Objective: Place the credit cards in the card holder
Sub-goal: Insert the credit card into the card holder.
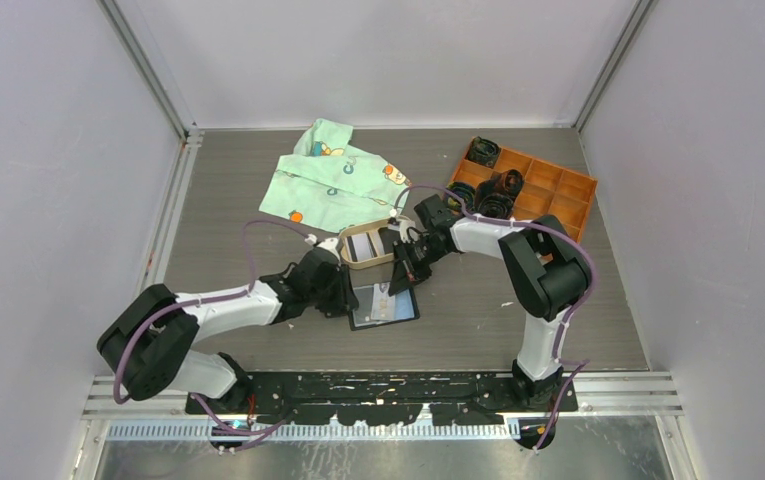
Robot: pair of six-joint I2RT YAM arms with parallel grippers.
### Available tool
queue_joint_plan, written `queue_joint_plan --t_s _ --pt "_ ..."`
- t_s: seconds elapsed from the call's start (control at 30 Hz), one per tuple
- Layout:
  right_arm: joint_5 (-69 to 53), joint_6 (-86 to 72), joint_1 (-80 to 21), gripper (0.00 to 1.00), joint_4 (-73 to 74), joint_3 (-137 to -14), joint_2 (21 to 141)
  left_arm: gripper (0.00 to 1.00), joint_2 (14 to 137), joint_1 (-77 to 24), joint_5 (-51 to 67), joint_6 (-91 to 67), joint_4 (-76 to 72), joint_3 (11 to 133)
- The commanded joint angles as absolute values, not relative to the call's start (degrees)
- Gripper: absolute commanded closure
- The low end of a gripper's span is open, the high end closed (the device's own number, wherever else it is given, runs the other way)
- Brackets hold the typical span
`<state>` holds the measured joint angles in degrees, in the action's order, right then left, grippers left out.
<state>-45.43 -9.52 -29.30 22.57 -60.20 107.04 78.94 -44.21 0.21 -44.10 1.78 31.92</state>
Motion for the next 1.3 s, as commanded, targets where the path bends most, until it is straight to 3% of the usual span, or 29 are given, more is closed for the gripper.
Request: queue_joint_plan --t_s 0.0,1.27 --pt "-41.4 -10.56 -29.56 0.99 23.49 -61.39 106.76 0.66 79.89 -44.13 1.93 -42.57 1.9 33.56" --pt "-42.17 -15.01 -30.49 0.96 25.26 -62.68 111.02 0.66 82.63 -43.59 6.54 -41.75 0.34 35.6"
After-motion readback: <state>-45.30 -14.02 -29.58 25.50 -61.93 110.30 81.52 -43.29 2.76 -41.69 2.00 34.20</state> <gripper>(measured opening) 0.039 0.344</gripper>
